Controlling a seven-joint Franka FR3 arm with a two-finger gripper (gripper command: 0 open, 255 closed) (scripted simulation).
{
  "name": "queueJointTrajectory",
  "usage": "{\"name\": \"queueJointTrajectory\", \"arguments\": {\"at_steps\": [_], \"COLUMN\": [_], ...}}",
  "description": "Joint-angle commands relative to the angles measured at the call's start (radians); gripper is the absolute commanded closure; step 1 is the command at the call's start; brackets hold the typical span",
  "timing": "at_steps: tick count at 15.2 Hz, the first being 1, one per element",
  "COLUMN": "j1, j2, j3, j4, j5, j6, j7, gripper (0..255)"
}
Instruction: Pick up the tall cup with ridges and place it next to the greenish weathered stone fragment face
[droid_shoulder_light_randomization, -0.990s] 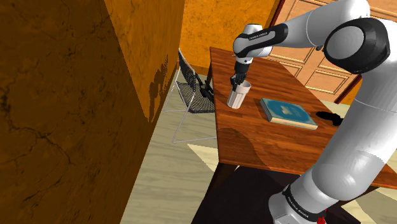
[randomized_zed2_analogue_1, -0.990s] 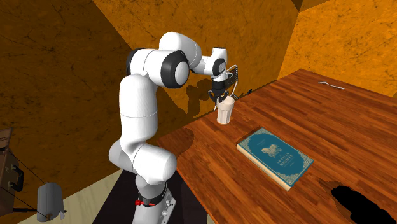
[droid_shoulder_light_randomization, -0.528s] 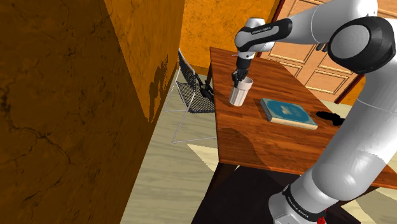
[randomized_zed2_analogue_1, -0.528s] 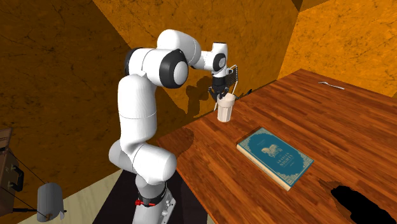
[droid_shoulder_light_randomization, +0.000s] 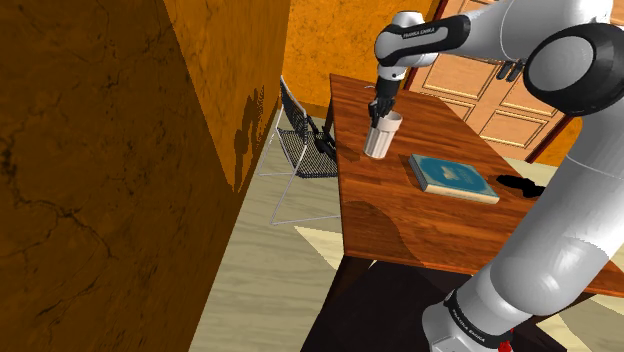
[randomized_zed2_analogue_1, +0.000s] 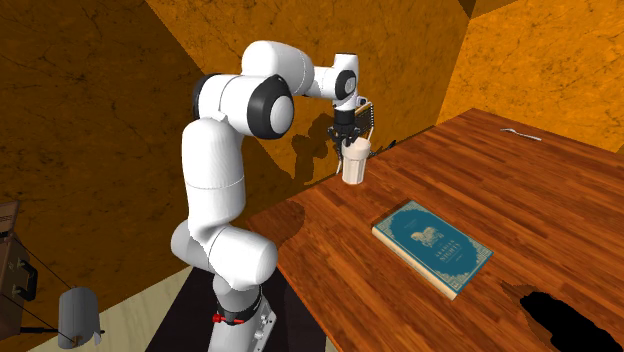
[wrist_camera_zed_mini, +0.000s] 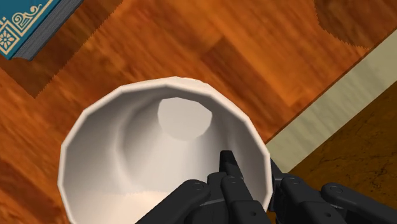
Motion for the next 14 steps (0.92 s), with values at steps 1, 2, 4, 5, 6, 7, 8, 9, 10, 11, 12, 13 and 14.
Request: {"name": "queueJointTrajectory", "arguments": {"at_steps": [1,2,4,5,6,7,8,9,10,11,12,13,14], "j1": [-0.002,-0.002,-0.001,-0.001,-0.001,-0.002,-0.002,-0.002,-0.002,-0.002,-0.002,-0.002,-0.003], "j2": [-0.001,-0.003,-0.007,-0.008,-0.010,-0.011,-0.012,-0.012,-0.013,-0.013,-0.013,-0.012,-0.012], "j3": [-0.001,-0.001,-0.002,-0.002,-0.002,-0.002,-0.002,-0.002,-0.002,-0.002,-0.003,-0.003,-0.003], "j4": [0.029,0.039,0.061,0.073,0.084,0.096,0.109,0.121,0.134,0.148,0.161,0.175,0.189], "j5": [0.000,0.000,-0.001,-0.001,-0.001,-0.001,-0.002,-0.002,-0.002,-0.002,-0.001,-0.001,-0.001], "j6": [-0.029,-0.041,-0.067,-0.080,-0.093,-0.106,-0.119,-0.132,-0.146,-0.159,-0.172,-0.186,-0.200], "j7": [-0.004,-0.004,-0.005,-0.005,-0.006,-0.007,-0.007,-0.008,-0.008,-0.009,-0.010,-0.011,-0.012], "gripper": [255,255,255,255,255,255,255,255,255,255,255,255,255]}}
